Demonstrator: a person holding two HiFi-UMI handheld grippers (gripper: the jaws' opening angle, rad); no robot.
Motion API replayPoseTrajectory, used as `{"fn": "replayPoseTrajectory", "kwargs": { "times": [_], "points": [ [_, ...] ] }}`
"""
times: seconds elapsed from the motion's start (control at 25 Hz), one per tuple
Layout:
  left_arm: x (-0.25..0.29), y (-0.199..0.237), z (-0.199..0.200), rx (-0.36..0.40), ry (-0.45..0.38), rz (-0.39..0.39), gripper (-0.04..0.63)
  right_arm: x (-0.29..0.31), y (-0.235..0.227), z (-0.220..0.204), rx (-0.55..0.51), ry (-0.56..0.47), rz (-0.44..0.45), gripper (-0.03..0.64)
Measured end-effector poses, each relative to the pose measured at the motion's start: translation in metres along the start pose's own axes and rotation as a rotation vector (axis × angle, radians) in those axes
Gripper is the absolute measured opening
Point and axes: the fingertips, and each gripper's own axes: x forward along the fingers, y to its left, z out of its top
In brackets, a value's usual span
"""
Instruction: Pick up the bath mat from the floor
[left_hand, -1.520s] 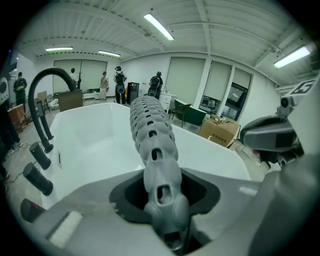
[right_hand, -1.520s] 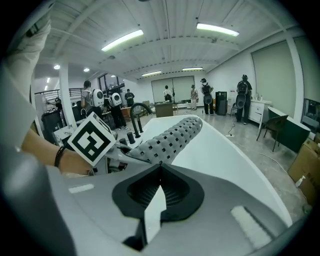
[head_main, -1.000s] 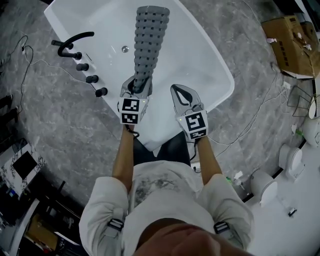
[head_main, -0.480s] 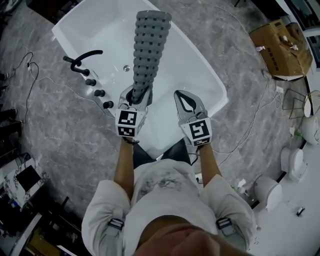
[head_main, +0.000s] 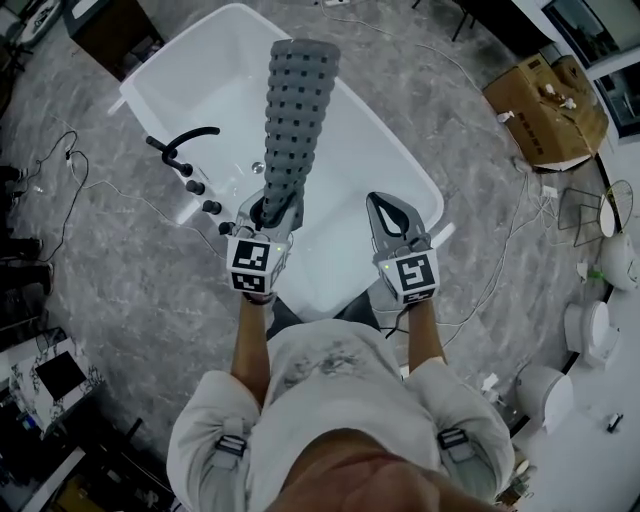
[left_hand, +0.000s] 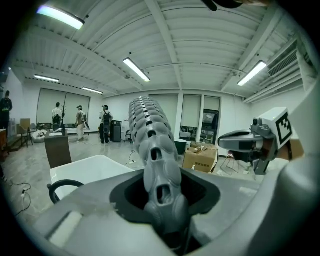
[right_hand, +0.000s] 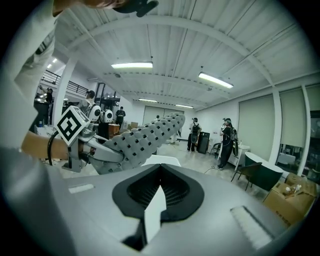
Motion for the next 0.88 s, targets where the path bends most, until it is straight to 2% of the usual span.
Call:
{"fn": "replayPoseTrajectory", "kwargs": {
  "times": [0.32,0.56,0.88],
  "points": [
    [-0.036,-0.018,0.044,0.018,-0.071,-0.036,0.146,-0.035,-0.002,0.034,-0.021,-0.051,-0.034,0.002],
    [-0.059,-0.026,0.073,0.037,-0.120,-0.057,0.146,-0.052,0.007,0.053,-0.032,-0.084,-0.015,0.002],
    [-0.085,-0.037,0.075,0.045,-0.118,-0.072,0.147,-0.063,0.023,0.066,-0.011,-0.110,0.017,0.000]
  ]
}}
